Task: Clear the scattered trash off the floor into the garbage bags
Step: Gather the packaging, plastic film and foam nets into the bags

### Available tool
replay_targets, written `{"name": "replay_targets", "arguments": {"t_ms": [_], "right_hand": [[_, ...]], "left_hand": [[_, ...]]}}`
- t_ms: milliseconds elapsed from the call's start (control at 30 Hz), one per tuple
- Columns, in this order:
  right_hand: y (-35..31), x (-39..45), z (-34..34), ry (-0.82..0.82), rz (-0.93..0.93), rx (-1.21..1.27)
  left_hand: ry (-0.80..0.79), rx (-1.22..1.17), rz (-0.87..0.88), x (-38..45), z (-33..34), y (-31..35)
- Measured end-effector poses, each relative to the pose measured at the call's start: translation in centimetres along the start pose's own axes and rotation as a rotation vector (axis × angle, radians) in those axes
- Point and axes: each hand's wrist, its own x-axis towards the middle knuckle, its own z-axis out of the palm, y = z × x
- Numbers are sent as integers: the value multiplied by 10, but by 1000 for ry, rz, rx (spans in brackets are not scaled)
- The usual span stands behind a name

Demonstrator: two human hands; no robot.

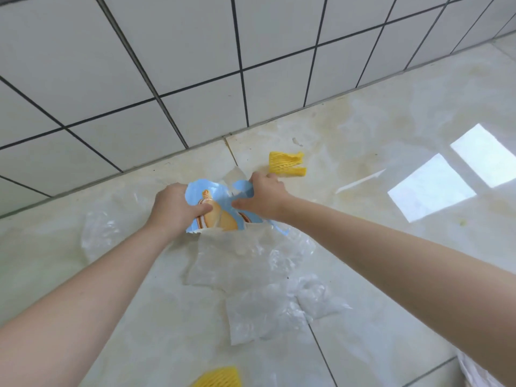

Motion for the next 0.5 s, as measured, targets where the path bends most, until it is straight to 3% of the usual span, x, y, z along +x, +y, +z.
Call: {"name": "replay_targets", "arguments": {"t_ms": [167, 300, 500], "right_hand": [[-9, 0, 27, 58, 16, -84], [-16, -1, 38, 88, 4, -3], [-7, -3, 22, 17, 166, 377]], "left_hand": [[30, 126, 152, 11, 17, -10], [21, 142, 78, 11, 16, -2], [-16, -158, -54, 6, 1, 2]]}}
